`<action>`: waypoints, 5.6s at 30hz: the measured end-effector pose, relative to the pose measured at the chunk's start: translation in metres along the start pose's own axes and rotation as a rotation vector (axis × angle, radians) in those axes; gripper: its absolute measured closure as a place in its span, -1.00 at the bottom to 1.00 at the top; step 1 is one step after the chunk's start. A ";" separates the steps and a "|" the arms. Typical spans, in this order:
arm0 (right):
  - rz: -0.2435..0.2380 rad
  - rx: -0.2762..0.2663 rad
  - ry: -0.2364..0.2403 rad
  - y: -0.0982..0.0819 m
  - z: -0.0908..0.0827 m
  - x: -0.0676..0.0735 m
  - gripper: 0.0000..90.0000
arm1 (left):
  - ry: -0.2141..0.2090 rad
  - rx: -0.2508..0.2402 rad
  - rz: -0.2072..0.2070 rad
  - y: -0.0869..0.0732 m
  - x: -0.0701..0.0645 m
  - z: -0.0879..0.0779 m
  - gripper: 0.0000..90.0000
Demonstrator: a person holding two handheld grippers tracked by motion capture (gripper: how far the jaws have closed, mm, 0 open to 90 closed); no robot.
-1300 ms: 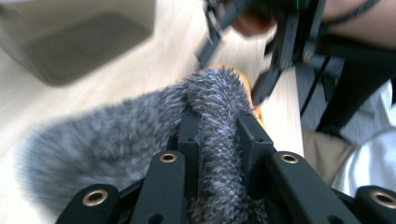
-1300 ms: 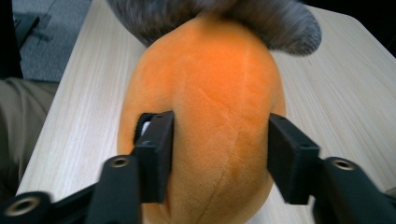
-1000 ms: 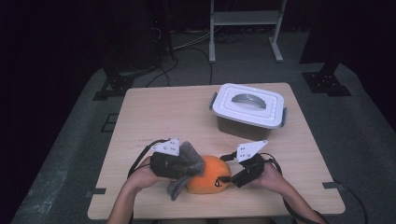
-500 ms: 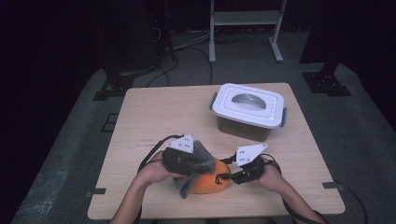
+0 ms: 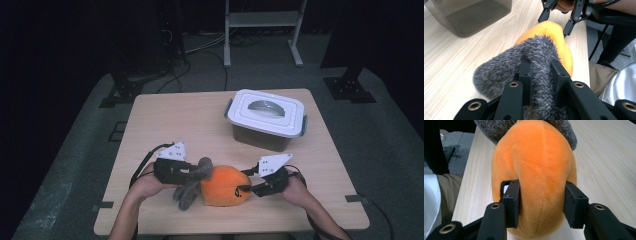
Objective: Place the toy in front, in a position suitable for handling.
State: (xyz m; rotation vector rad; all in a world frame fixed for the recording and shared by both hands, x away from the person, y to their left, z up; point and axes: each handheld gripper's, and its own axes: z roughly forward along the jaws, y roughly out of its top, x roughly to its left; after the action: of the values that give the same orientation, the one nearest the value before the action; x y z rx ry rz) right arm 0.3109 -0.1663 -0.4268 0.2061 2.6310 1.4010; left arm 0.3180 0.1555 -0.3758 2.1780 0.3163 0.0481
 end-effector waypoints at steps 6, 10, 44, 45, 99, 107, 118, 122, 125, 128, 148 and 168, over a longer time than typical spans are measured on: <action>-0.024 0.002 -0.016 0.007 0.003 0.005 0.17 | -0.063 -0.018 0.047 0.016 -0.009 0.018 0.64; -0.021 -0.009 -0.015 0.009 0.004 0.007 0.17 | -0.102 -0.020 0.095 0.037 -0.018 0.034 0.64; -0.021 -0.010 -0.015 0.018 0.004 0.010 0.24 | -0.037 0.076 0.144 0.053 -0.028 0.044 0.64; -0.019 -0.009 -0.015 0.017 0.003 0.010 0.24 | -0.026 0.077 0.139 0.049 -0.025 0.039 0.64; -0.005 -0.024 -0.055 0.016 -0.003 0.014 0.29 | -0.043 0.116 0.128 0.048 -0.026 0.039 0.63; -0.006 -0.020 -0.067 0.012 -0.008 0.011 0.34 | -0.029 0.135 0.157 0.057 -0.027 0.045 0.63; 0.081 -0.058 -0.076 0.006 -0.013 -0.004 0.08 | -0.023 0.148 0.111 0.046 -0.015 0.046 0.63; 0.156 -0.094 -0.019 0.004 -0.020 -0.011 -0.24 | -0.077 0.129 0.095 0.041 -0.018 0.051 0.63; 0.180 -0.110 0.011 0.004 -0.021 -0.013 -0.39 | -0.123 0.131 0.102 0.040 -0.023 0.053 0.63; 0.176 -0.073 0.052 0.003 -0.013 -0.010 -0.48 | -0.127 0.135 0.108 0.041 -0.025 0.052 0.62; 0.016 -0.074 -0.156 0.014 -0.002 -0.005 0.22 | 0.027 0.063 0.048 0.041 -0.003 0.035 0.65; 0.102 -0.026 -0.031 -0.001 -0.008 -0.002 -0.14 | -0.086 0.097 0.073 0.031 -0.022 0.041 0.66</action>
State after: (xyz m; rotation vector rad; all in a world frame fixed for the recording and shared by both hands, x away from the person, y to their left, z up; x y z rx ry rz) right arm 0.3114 -0.1740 -0.4235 0.3608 2.6096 1.4491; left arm 0.3094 0.1002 -0.3733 2.2801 0.1940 -0.0203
